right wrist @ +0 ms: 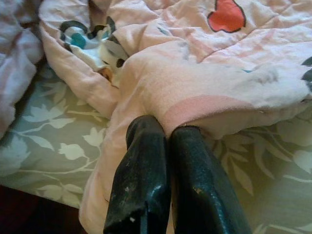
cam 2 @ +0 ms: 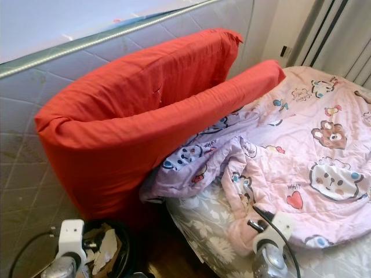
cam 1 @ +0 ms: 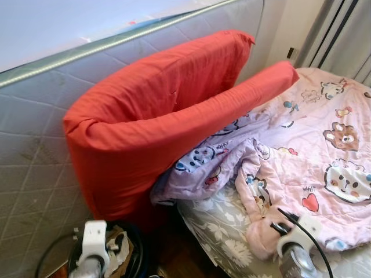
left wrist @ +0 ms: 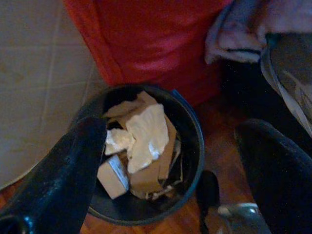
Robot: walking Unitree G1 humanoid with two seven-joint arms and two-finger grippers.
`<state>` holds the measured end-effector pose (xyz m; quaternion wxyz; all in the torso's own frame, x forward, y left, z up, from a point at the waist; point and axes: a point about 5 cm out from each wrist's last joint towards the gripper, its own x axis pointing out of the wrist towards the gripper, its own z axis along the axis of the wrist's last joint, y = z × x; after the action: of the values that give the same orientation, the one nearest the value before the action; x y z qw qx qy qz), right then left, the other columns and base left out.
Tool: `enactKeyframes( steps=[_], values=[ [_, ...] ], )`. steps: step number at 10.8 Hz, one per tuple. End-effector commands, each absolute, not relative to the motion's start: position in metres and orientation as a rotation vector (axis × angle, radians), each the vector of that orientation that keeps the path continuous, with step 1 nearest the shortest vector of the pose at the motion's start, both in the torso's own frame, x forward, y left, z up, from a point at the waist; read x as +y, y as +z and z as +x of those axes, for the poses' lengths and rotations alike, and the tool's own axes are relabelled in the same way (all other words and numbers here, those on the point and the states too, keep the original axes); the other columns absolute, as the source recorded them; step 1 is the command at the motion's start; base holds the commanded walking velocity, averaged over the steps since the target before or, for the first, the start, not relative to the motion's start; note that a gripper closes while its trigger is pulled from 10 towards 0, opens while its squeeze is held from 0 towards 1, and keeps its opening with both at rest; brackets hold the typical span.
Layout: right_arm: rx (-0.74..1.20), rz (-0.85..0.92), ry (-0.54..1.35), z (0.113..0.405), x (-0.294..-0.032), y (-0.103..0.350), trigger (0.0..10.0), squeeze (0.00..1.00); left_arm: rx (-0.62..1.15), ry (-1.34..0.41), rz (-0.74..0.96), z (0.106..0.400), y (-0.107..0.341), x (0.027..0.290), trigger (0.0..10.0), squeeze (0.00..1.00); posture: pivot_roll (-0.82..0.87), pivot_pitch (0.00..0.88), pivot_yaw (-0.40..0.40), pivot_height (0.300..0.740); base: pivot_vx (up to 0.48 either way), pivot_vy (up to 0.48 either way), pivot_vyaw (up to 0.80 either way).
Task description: Clean up the room
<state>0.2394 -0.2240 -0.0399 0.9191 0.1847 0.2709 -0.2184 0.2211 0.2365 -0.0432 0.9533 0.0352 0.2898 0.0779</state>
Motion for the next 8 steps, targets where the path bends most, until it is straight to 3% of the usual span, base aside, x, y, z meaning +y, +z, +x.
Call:
enactKeyframes(
  steps=[1, 8],
  values=[
    [0.59, 0.347, -0.454, 0.2319, -0.2262, -0.0449, 10.0, 0.0, 0.631, 0.171, 0.061, 0.2116, -0.0502, 0.2366, 10.0, 0.0, 0.18, 0.09, -0.021, 0.74, 0.0, 0.0, 0.0],
    [0.597, 0.326, -0.487, 0.2311, -0.2243, -0.0456, 10.0, 0.0, 0.656, 0.158, 0.056, 0.2038, -0.0555, 0.2343, 10.0, 0.0, 0.18, 0.117, -0.013, 0.74, 0.0, 0.0, 0.0]
  ],
)
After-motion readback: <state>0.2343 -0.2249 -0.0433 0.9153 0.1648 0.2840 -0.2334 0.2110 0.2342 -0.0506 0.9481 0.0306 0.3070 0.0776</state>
